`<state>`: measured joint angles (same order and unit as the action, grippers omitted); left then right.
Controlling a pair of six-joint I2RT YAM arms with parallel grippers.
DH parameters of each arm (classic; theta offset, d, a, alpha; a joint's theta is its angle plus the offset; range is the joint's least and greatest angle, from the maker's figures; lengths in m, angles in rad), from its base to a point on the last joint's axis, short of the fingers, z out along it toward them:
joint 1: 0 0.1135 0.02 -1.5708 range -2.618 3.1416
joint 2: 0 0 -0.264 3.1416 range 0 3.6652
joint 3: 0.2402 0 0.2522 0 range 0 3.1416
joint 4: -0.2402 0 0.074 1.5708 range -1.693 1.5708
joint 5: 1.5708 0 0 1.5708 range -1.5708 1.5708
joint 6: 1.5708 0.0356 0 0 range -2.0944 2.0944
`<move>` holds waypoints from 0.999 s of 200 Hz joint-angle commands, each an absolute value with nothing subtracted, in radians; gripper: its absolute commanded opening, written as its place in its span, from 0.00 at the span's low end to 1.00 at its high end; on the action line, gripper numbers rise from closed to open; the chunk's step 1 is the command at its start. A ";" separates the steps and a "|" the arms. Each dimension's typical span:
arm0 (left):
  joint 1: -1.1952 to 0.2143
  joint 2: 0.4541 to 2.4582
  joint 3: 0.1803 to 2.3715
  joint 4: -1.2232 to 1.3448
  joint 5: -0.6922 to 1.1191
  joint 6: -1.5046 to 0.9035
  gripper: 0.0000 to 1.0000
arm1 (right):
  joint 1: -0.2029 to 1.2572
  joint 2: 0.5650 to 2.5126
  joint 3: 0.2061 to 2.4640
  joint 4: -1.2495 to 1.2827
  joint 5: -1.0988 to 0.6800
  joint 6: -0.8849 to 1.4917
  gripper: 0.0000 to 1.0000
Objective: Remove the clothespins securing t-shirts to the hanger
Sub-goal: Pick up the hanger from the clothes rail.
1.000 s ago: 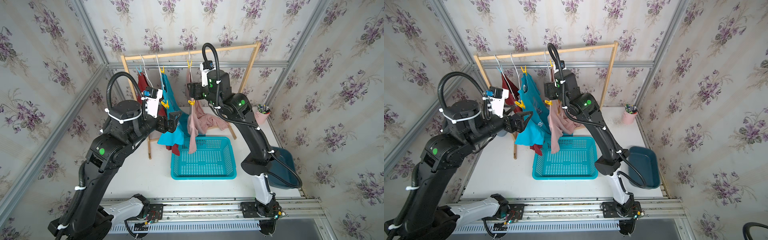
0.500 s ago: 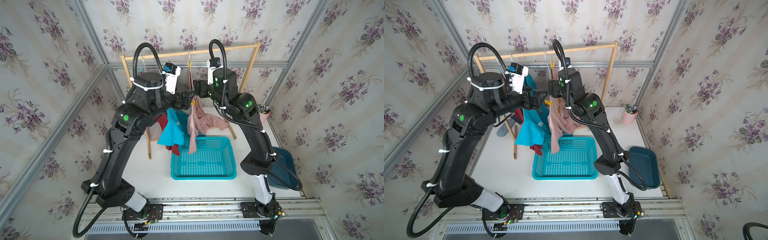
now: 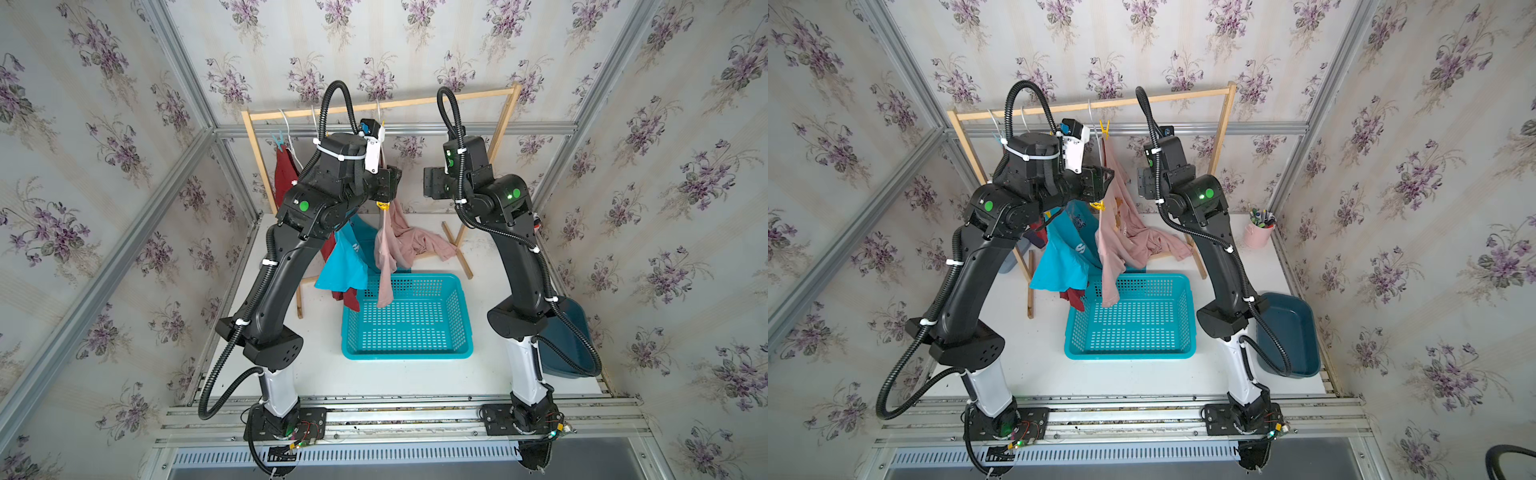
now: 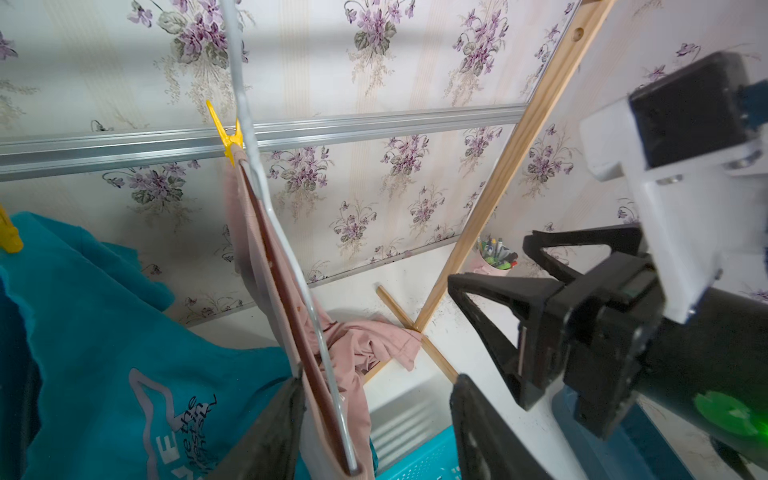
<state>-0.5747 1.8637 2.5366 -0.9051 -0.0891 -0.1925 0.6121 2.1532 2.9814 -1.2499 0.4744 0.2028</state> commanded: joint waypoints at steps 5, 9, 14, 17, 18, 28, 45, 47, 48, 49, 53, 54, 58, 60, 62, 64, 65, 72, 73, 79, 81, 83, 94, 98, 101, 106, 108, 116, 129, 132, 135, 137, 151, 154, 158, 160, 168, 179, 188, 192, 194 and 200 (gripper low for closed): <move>-0.574 1.877 2.544 -0.908 -0.138 -0.185 0.57 | 0.602 2.114 2.985 -1.295 0.541 0.227 0.87; -0.574 1.880 2.546 -0.908 -0.141 -0.183 0.57 | 0.603 2.102 2.983 -1.300 0.545 0.228 0.88; -0.574 1.882 2.546 -0.907 -0.143 -0.182 0.57 | 0.602 2.087 2.978 -1.303 0.549 0.229 0.87; -0.574 1.884 2.546 -0.907 -0.144 -0.180 0.57 | 0.602 2.076 2.972 -1.305 0.552 0.229 0.87; -0.574 1.884 2.545 -0.907 -0.144 -0.180 0.57 | 0.603 2.072 2.969 -1.306 0.553 0.228 0.87; -0.572 1.888 2.547 -0.903 -0.146 -0.178 0.57 | 0.603 2.029 2.927 -1.308 0.567 0.224 0.88; -0.571 1.894 2.548 -0.900 -0.140 -0.173 0.57 | 0.603 1.943 2.813 -1.312 0.601 0.216 0.88; -0.571 1.895 2.548 -0.900 -0.139 -0.174 0.57 | 0.602 1.933 2.797 -1.312 0.604 0.215 0.89; -0.570 1.896 2.549 -0.900 -0.138 -0.173 0.57 | 0.603 1.929 2.791 -1.311 0.606 0.215 0.89; -0.569 1.896 2.548 -0.900 -0.137 -0.172 0.57 | 0.604 1.923 2.781 -1.311 0.608 0.215 0.89; -0.569 1.897 2.547 -0.900 -0.134 -0.172 0.57 | 0.603 1.905 2.754 -1.312 0.614 0.216 0.89; -0.568 1.897 2.548 -0.900 -0.134 -0.171 0.57 | 0.604 1.902 2.748 -1.314 0.616 0.216 0.89; -0.569 1.898 2.547 -0.900 -0.131 -0.172 0.57 | 0.604 1.885 2.725 -1.316 0.622 0.218 0.89; -0.568 1.899 2.546 -0.899 -0.131 -0.173 0.57 | 0.603 1.880 2.713 -1.317 0.624 0.219 0.89; -0.567 1.899 2.546 -0.900 -0.129 -0.174 0.57 | 0.604 1.874 2.703 -1.320 0.627 0.219 0.89; -0.567 1.900 2.546 -0.900 -0.128 -0.174 0.57 | 0.604 1.868 2.692 -1.321 0.630 0.220 0.89; -0.566 1.900 2.547 -0.900 -0.127 -0.174 0.57 | 0.604 1.864 2.687 -1.321 0.631 0.221 0.89; -0.564 1.902 2.546 -0.900 -0.122 -0.178 0.57 | 0.604 1.844 2.656 -1.327 0.640 0.228 0.90; -0.563 1.903 2.547 -0.900 -0.121 -0.179 0.57 | 0.604 1.842 2.649 -1.327 0.641 0.229 0.90; -0.561 1.904 2.546 -0.900 -0.116 -0.181 0.57 | 0.605 1.826 2.614 -1.325 0.647 0.234 0.89; -0.560 1.904 2.546 -0.900 -0.115 -0.182 0.57 | 0.605 1.819 2.599 -1.321 0.647 0.235 0.90; -0.559 1.904 2.546 -0.900 -0.114 -0.182 0.57 | 0.604 1.812 2.582 -1.317 0.648 0.237 0.90; -0.556 1.907 2.546 -0.900 -0.106 -0.187 0.56 | 0.604 1.742 2.418 -1.232 0.640 0.231 0.90; -0.555 1.907 2.546 -0.900 -0.104 -0.189 0.56 | 0.604 1.695 2.318 -1.166 0.629 0.222 0.90; -0.555 1.907 2.545 -0.900 -0.102 -0.190 0.56 | 0.604 1.650 2.232 -1.103 0.618 0.211 0.90; -0.554 1.906 2.545 -0.900 -0.099 -0.190 0.53 | 0.604 1.570 2.063 -0.977 0.588 0.191 0.90; -0.553 1.905 2.543 -0.900 -0.099 -0.190 0.51 | 0.603 1.528 1.999 -0.928 0.574 0.183 0.90; -0.551 1.903 2.539 -0.900 -0.094 -0.192 0.47 | 0.602 1.380 1.752 -0.703 0.515 0.160 0.89; -0.548 1.898 2.530 -0.902 -0.085 -0.190 0.43 | 0.600 1.206 1.484 -0.473 0.464 0.160 0.87; -0.548 1.896 2.528 -0.902 -0.083 -0.188 0.43 | 0.599 1.187 1.456 -0.454 0.464 0.162 0.87; -0.547 1.895 2.524 -0.902 -0.082 -0.189 0.42 | 0.598 1.175 1.441 -0.446 0.465 0.164 0.86; -0.547 1.894 2.522 -0.902 -0.081 -0.189 0.42 | 0.598 1.172 1.435 -0.448 0.468 0.163 0.86; -0.546 1.888 2.511 -0.902 -0.078 -0.188 0.40 | 0.596 1.196 1.448 -0.503 0.489 0.154 0.88; -0.546 1.887 2.509 -0.901 -0.078 -0.189 0.40 | 0.597 1.204 1.453 -0.513 0.491 0.153 0.89; -0.545 1.888 2.508 -0.902 -0.077 -0.190 0.40 | 0.595 1.213 1.455 -0.521 0.493 0.153 0.89; -0.544 1.888 2.507 -0.902 -0.076 -0.191 0.40 | 0.596 1.216 1.455 -0.523 0.493 0.153 0.89; -0.542 1.890 2.503 -0.900 -0.071 -0.194 0.40 | 0.596 1.214 1.436 -0.507 0.489 0.152 0.89; -0.537 1.896 2.495 -0.902 -0.060 -0.202 0.39 | 0.594 1.190 1.382 -0.449 0.480 0.149 0.89; -0.532 1.897 2.485 -0.902 -0.054 -0.211 0.37 | 0.593 1.168 1.338 -0.398 0.471 0.149 0.89; -0.531 1.899 2.483 -0.901 -0.054 -0.211 0.35 | 0.590 1.162 1.324 -0.381 0.465 0.149 0.89; -0.531 1.899 2.482 -0.901 -0.054 -0.212 0.34 | 0.587 1.160 1.319 -0.376 0.461 0.149 0.89; -0.530 1.898 2.477 -0.902 -0.054 -0.213 0.32 | 0.580 1.157 1.308 -0.361 0.451 0.148 0.89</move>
